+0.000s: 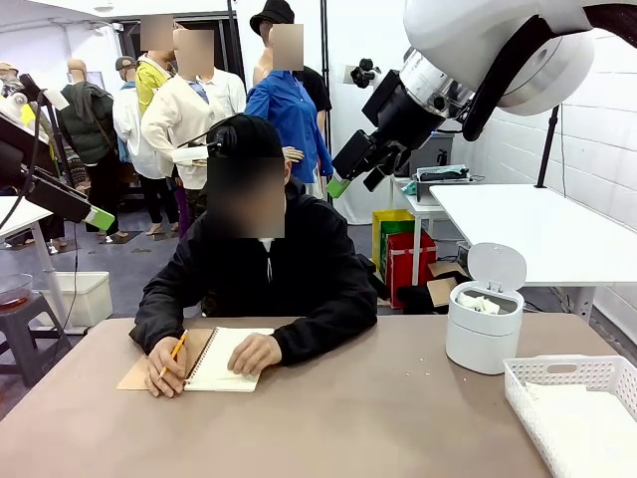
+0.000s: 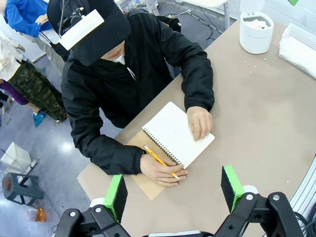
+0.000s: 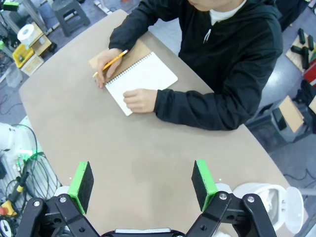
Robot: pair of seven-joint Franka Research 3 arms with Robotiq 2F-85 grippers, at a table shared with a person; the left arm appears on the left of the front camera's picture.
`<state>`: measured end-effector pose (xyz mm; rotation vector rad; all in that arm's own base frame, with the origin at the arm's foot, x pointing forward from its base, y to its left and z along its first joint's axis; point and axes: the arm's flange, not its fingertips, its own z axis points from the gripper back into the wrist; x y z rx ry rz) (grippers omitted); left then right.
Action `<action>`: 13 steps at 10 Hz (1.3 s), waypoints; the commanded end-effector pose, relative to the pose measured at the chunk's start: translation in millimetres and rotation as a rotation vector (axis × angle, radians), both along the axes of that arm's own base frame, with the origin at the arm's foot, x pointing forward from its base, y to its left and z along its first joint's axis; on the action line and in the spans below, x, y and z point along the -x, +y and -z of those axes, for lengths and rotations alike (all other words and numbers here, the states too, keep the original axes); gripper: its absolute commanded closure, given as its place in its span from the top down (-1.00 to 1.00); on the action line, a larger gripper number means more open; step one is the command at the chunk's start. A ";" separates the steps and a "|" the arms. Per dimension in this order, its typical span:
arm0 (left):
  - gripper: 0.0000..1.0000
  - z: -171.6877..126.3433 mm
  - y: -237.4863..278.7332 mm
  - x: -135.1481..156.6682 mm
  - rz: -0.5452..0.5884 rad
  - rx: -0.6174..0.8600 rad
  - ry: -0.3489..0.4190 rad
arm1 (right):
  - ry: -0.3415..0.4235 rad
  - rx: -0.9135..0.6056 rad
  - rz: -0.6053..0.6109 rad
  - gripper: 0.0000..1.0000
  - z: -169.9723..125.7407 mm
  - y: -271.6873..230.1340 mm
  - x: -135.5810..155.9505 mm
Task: Sort the paper based on its condition.
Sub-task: If a person hands you a paper, place it in the Organizing basket , and if it's crumpled, put it in the Trash can.
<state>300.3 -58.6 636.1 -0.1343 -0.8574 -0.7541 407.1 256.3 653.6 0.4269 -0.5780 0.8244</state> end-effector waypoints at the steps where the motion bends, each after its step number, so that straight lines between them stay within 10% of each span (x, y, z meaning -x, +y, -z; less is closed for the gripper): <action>1: 1.00 0.2 0.2 0.1 -0.006 -0.004 0.000 | 0.003 -0.003 0.007 1.00 -0.3 -0.8 -0.1; 13: 1.00 0.2 0.2 0.1 -0.006 -0.004 0.000 | 0.003 -0.003 0.007 1.00 -0.3 -0.8 -0.1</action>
